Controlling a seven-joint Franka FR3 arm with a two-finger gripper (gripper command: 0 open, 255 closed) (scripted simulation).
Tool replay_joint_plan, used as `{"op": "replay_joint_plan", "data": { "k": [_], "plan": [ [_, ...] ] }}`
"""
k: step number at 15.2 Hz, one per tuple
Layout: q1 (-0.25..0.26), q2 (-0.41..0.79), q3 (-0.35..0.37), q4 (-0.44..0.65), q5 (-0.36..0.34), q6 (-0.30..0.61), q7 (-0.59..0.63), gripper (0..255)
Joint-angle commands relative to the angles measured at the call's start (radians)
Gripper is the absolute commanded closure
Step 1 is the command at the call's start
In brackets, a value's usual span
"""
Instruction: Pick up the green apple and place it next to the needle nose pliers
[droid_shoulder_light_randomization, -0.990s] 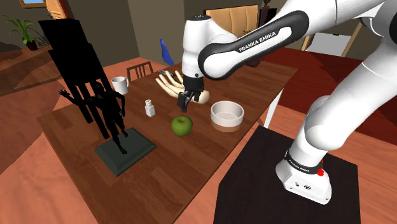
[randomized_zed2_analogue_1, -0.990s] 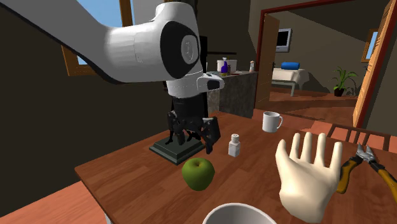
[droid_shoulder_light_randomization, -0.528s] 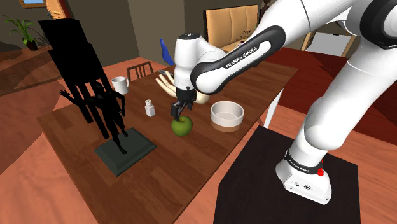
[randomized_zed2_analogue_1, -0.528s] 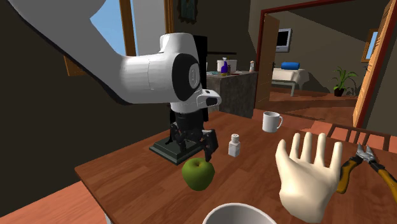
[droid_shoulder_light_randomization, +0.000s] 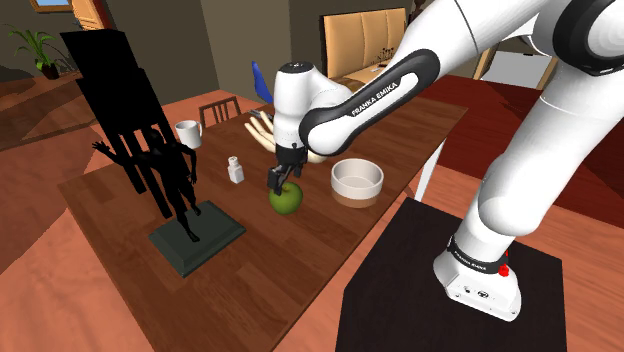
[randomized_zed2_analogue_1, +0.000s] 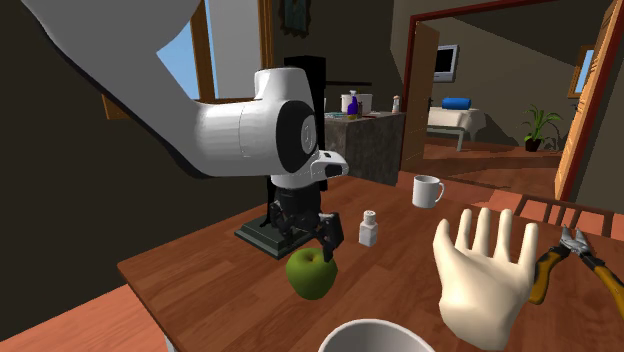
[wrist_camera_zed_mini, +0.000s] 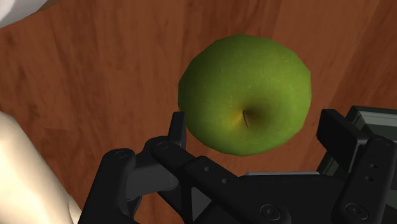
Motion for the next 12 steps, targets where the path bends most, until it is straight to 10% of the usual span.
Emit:
{"op": "replay_joint_plan", "data": {
  "k": [1,3,4,12],
  "plan": [
    [0.000,0.000,0.000,0.000,0.000,0.000,0.000,0],
    [0.000,0.000,0.000,0.000,0.000,0.000,0.000,0],
    [0.000,0.000,0.000,0.000,0.000,0.000,0.000,255],
    [0.000,0.000,0.000,0.000,0.000,0.000,0.000,255]
  ]
}}
